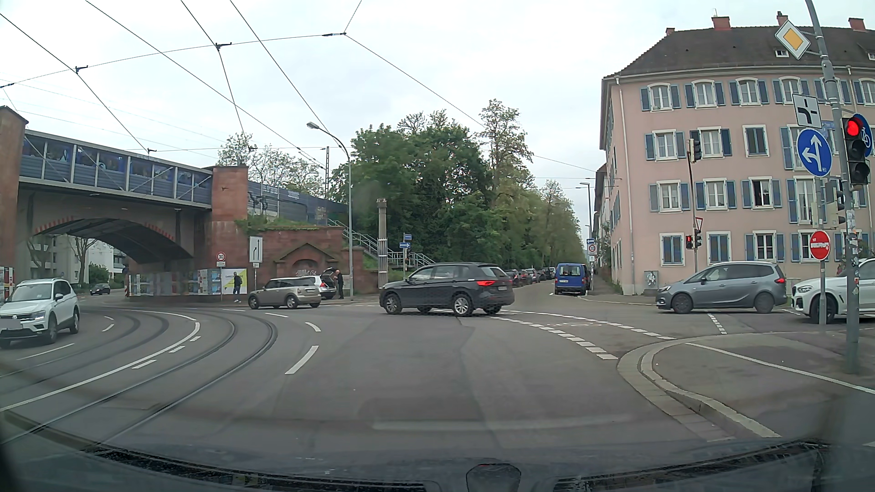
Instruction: Follow the waypoints while adhering to traffic rules and regulations
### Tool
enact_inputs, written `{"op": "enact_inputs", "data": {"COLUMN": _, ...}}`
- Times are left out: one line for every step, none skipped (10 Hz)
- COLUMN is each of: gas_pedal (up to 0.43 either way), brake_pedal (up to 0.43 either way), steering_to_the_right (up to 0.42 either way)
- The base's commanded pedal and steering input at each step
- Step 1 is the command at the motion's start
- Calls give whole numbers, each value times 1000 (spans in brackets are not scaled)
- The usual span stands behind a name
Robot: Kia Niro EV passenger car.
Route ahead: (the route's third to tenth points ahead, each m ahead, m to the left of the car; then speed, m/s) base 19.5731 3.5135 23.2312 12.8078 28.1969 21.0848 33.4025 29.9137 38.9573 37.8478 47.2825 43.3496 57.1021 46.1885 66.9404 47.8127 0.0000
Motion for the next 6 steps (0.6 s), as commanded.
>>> {"op": "enact_inputs", "data": {"gas_pedal": 0, "brake_pedal": 238, "steering_to_the_right": -8}}
{"op": "enact_inputs", "data": {"gas_pedal": 0, "brake_pedal": 244, "steering_to_the_right": -8}}
{"op": "enact_inputs", "data": {"gas_pedal": 0, "brake_pedal": 238, "steering_to_the_right": -8}}
{"op": "enact_inputs", "data": {"gas_pedal": 0, "brake_pedal": 238, "steering_to_the_right": -8}}
{"op": "enact_inputs", "data": {"gas_pedal": 0, "brake_pedal": 244, "steering_to_the_right": -8}}
{"op": "enact_inputs", "data": {"gas_pedal": 0, "brake_pedal": 244, "steering_to_the_right": -8}}
